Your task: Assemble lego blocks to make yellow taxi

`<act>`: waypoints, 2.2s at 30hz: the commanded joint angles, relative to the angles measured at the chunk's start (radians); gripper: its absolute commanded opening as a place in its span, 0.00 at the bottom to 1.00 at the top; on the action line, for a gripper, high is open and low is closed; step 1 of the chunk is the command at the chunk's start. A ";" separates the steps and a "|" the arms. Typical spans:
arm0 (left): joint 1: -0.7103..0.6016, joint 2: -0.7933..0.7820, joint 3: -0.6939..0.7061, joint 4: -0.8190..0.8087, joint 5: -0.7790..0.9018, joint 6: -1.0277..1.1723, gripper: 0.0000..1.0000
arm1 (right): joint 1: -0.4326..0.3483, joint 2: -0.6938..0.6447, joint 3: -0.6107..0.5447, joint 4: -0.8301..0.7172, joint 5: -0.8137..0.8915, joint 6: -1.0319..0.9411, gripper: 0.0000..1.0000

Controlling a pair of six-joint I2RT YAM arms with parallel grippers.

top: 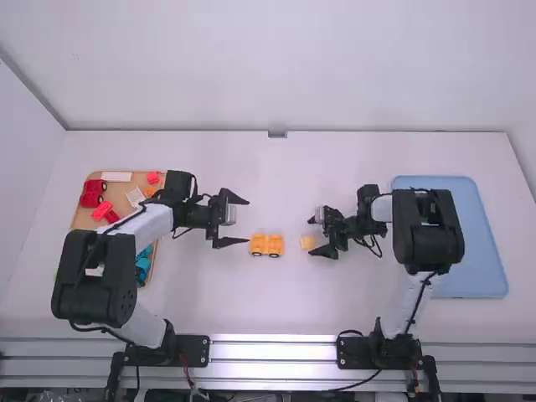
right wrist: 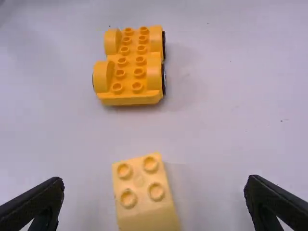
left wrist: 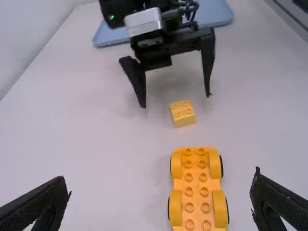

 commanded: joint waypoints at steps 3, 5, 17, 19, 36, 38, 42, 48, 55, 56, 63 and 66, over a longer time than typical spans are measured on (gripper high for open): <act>-0.064 -0.002 -0.011 0.016 0.006 0.014 0.99 | 0.002 0.098 0.071 -0.067 -0.040 -0.111 0.92; -0.089 -0.002 -0.010 0.027 -0.013 0.014 0.99 | 0.003 0.121 0.085 -0.095 -0.039 -0.154 0.86; -0.112 0.002 -0.012 0.103 -0.101 -0.170 0.99 | 0.003 0.133 0.057 -0.047 -0.021 -0.164 0.55; -0.112 0.013 -0.014 0.103 -0.099 -0.170 0.99 | 0.003 0.133 0.044 -0.022 -0.021 -0.159 0.52; -0.112 0.310 -0.014 0.208 -0.023 -0.117 0.99 | -0.029 0.121 0.150 -0.337 -0.156 -0.350 0.22; -0.113 0.333 -0.017 0.233 -0.030 -0.117 0.99 | -0.029 0.121 0.187 -0.431 -0.151 -0.401 0.22; -0.112 0.382 -0.021 0.274 -0.031 -0.117 0.99 | -0.018 0.121 0.263 -0.611 -0.152 -0.522 0.22; -0.123 0.451 -0.021 0.312 -0.028 -0.117 0.99 | 0.019 0.121 0.328 -0.658 -0.164 -0.525 0.24; -0.138 0.481 -0.021 0.345 -0.035 -0.117 0.65 | 0.036 0.121 0.425 -0.661 -0.129 -0.385 0.18; -0.138 0.481 -0.021 0.352 -0.035 -0.118 0.58 | 0.037 0.121 0.443 -0.661 -0.129 -0.363 0.18; -0.138 0.481 -0.021 0.459 -0.050 -0.226 0.51 | 0.042 0.108 0.499 -0.655 -0.129 -0.383 0.20; -0.138 0.481 -0.021 0.509 -0.063 -0.276 0.54 | 0.041 0.100 0.512 -0.648 -0.129 -0.383 0.20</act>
